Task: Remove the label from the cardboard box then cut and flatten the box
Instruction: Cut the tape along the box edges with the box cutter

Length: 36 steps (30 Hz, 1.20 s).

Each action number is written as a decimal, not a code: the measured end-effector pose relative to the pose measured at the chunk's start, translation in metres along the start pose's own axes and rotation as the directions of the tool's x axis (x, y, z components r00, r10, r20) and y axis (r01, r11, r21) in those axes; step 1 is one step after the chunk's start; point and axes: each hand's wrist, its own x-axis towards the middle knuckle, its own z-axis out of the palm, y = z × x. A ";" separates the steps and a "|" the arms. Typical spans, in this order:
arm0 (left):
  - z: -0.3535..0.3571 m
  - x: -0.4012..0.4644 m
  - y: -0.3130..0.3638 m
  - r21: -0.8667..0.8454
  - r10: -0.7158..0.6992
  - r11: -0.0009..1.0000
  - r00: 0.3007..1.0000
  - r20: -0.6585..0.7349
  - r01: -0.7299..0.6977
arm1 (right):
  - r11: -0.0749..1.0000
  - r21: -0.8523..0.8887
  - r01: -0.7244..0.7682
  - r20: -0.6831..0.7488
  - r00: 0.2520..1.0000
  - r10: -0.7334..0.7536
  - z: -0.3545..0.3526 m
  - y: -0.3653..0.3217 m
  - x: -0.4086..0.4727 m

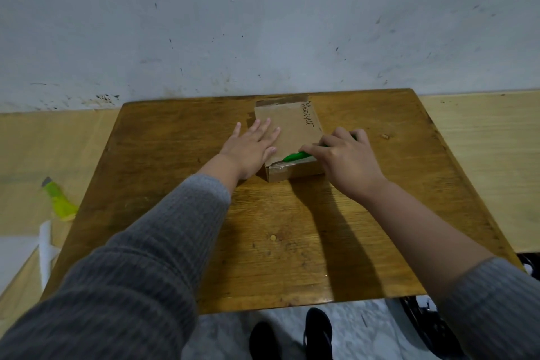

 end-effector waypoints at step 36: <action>0.004 0.024 0.024 -0.099 0.002 0.995 0.996 -0.084 -0.010 | 1.000 0.020 0.023 0.099 0.995 -0.025 -0.002 0.065 -0.007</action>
